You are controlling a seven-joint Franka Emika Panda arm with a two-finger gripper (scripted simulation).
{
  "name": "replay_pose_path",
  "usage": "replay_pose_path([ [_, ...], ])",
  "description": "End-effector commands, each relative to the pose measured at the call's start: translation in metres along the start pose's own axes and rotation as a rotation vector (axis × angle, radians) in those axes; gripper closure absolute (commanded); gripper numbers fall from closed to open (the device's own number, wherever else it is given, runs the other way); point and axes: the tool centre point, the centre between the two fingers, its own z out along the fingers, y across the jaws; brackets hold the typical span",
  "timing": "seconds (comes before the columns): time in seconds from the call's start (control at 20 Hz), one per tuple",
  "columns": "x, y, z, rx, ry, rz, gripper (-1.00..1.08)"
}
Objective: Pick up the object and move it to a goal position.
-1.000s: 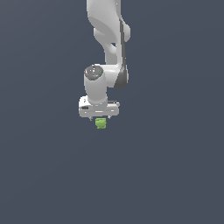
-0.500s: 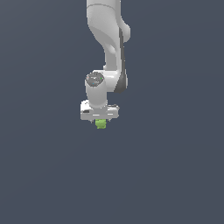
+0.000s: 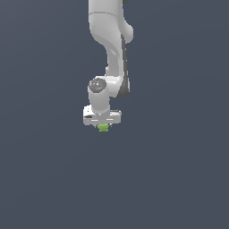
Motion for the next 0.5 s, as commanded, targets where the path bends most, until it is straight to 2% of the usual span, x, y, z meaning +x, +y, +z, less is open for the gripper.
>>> replay_pose_path([
  [0.0,-0.0006,-0.0002,0.0014,0.0,-0.002,0.0,1.08],
  [0.45,0.0006,-0.0003,-0.0013,0.0,0.001,0.0,1.08],
])
